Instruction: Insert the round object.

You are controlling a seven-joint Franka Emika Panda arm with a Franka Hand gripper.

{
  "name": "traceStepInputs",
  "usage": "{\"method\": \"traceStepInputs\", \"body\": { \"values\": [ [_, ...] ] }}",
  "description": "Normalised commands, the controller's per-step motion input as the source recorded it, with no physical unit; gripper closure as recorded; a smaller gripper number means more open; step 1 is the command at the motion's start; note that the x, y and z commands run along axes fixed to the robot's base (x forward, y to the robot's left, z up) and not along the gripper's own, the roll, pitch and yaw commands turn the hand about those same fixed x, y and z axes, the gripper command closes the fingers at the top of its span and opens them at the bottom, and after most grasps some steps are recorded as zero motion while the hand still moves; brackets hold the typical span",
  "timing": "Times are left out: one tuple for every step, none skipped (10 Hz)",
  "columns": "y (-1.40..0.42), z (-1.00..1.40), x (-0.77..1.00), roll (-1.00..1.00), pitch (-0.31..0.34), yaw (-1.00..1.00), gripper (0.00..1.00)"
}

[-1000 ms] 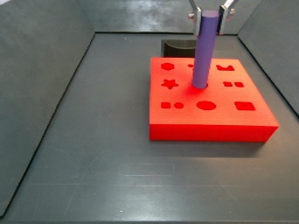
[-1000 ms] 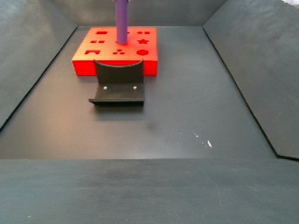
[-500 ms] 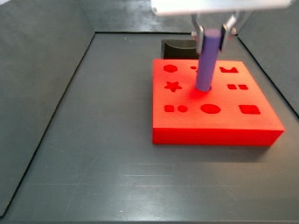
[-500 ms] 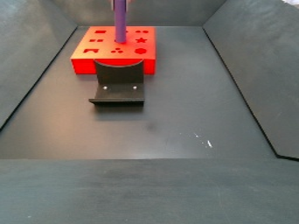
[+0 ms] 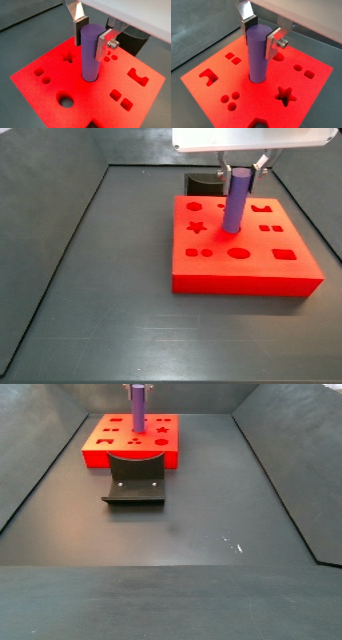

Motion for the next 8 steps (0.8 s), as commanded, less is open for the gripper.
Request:
{"method": "traceStepInputs", "body": {
  "values": [
    [0.00,0.00,0.03,0.00,0.000,0.00,1.00],
    [0.00,-0.42,0.28,0.12,0.234,-0.19,1.00],
    [0.03,-0.38,0.33,0.20,0.316,-0.37,1.00],
    [0.09,-0.43,0.16,0.18,0.267,-0.55,1.00],
    [0.00,-0.39,0.09,0.14,0.307,-0.50,1.00],
    [-0.12,-0.52,0.13,0.10,0.261,-0.35,1.00],
    [0.00,0.00,-0.01,0.00,-0.036,0.00,1.00],
    [0.00,0.00,0.00,0.00,0.000,0.00,1.00]
  ]
}}
